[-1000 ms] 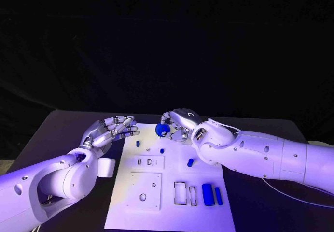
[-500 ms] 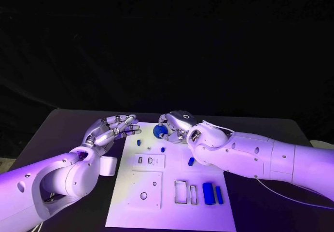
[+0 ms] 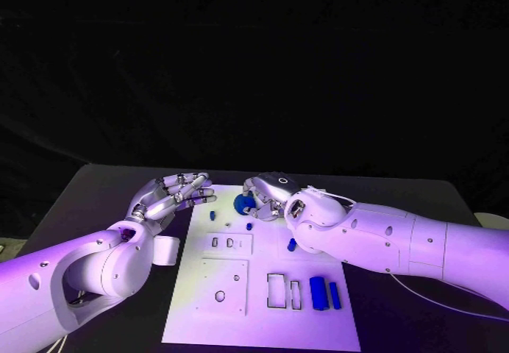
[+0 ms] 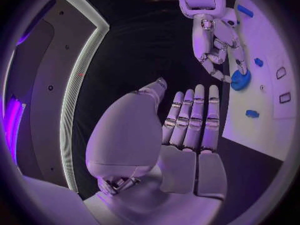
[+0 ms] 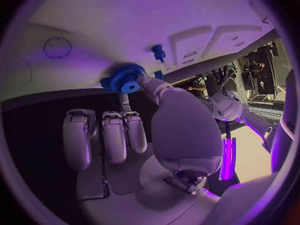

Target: Assemble the parts on the task board

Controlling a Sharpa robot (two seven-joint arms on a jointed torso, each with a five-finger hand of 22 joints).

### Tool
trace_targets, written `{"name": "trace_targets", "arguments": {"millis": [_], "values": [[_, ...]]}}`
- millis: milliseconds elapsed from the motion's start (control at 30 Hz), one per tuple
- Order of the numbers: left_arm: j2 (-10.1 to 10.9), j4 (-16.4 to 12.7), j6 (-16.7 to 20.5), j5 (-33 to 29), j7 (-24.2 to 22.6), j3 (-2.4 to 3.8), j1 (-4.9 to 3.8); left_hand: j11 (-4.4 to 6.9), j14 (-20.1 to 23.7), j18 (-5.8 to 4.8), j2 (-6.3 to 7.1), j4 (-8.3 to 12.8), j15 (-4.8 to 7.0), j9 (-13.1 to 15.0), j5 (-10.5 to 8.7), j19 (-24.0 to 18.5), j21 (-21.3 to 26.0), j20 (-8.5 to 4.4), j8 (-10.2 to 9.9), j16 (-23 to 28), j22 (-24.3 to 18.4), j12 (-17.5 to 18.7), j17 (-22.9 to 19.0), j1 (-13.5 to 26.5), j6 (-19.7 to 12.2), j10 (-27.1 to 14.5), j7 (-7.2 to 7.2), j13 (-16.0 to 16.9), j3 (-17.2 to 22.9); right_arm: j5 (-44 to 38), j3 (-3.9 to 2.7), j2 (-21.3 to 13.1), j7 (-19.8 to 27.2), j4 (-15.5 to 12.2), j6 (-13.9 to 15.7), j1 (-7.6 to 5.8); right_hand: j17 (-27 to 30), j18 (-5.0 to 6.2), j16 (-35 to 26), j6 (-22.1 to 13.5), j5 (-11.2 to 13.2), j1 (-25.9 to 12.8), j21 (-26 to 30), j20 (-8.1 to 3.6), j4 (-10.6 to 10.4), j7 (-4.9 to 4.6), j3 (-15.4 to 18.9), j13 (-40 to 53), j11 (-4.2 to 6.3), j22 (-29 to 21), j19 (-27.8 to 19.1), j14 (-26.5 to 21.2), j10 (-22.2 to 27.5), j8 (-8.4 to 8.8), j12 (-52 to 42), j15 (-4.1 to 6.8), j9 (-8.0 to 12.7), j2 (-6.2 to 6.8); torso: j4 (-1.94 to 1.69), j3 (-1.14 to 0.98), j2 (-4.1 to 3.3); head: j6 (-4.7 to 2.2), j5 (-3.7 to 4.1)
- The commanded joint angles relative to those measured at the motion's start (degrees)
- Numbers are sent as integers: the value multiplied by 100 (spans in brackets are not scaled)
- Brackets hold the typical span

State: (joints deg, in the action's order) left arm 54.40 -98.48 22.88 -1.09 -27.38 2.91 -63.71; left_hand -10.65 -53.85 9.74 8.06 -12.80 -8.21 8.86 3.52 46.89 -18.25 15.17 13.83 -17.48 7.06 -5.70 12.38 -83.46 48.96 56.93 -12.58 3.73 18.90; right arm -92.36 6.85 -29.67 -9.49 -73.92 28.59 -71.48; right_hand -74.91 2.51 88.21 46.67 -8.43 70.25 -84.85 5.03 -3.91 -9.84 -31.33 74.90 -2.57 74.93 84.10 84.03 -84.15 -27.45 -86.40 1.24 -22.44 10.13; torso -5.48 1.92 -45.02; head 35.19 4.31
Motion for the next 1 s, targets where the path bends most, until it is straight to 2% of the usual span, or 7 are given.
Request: {"name": "trace_targets", "arguments": {"millis": [33,233,333,400,567,700,1000], "values": [[-3,-15,-94,-6,-28,4,-7,-14,-15,75,13,7,-18,-9,-33,14,-28,5,-25,37,-9,25,11,63,20,21,-118,-1,33,-55,4,4,-17,3,-154,15,-883,-66,25,291,-2,-56,12,-26,-30,275,-5,1032,12,857,104,471,-255,-14,28,20,-45,-9,10,-1,-5,0,-1],[-3,-15,-99,-6,-18,4,-7,-14,-15,75,13,7,-18,-9,-33,14,-28,5,-25,37,-9,25,11,63,20,21,-118,-1,33,-43,5,7,-21,24,-135,21,-857,-57,18,234,73,-129,42,-13,-62,245,9,954,-11,827,78,465,-197,70,96,3,-28,35,-7,0,1,-3,8],[0,-14,-96,-6,-14,4,-7,-14,-15,75,13,7,-18,-9,-33,14,-28,5,-25,37,-9,25,11,63,20,21,-118,-1,33,-13,5,25,-28,55,-135,21,-861,-50,18,-342,389,-236,84,54,-123,65,81,788,-160,787,44,464,-65,500,245,-111,114,138,-5,1,0,-14,5],[1,-14,-96,-6,-11,4,-7,-14,-15,75,13,7,-18,-9,-33,14,-28,5,-25,37,-9,25,11,63,20,21,-118,-1,33,11,5,38,-31,77,-156,21,-876,-46,25,-760,199,-313,101,201,-232,-102,329,679,-322,782,32,465,36,895,343,-263,229,202,-4,0,0,-17,8],[6,-14,-94,-6,-4,4,-7,-15,-11,75,16,8,-20,-10,-33,12,-26,6,-27,43,-11,30,12,64,19,21,-119,-1,36,60,5,41,-18,89,-213,21,-903,-42,36,-728,104,-357,103,289,-463,-150,799,663,-375,796,36,467,61,1065,354,-323,257,149,3,-1,-4,-16,0],[10,-15,-92,-6,-1,4,-7,-15,-11,75,16,8,-20,-10,-33,12,-26,6,-27,43,-11,30,12,64,19,21,-119,-1,36,107,6,24,3,79,-270,21,-928,-44,43,-623,-52,-399,94,298,-615,-139,976,682,-369,814,47,471,46,1096,334,-320,251,79,4,-3,-5,-14,-6],[19,-14,-87,-6,4,4,-7,-16,-7,74,19,8,-21,-11,-34,9,-24,7,-28,47,-13,34,13,67,17,19,-120,-1,37,227,6,-27,42,62,-391,21,-949,-50,50,-288,-270,-462,79,260,-840,-62,1061,761,-305,844,66,475,-21,1073,264,-271,214,-52,5,-6,-1,-6,-3]]}}
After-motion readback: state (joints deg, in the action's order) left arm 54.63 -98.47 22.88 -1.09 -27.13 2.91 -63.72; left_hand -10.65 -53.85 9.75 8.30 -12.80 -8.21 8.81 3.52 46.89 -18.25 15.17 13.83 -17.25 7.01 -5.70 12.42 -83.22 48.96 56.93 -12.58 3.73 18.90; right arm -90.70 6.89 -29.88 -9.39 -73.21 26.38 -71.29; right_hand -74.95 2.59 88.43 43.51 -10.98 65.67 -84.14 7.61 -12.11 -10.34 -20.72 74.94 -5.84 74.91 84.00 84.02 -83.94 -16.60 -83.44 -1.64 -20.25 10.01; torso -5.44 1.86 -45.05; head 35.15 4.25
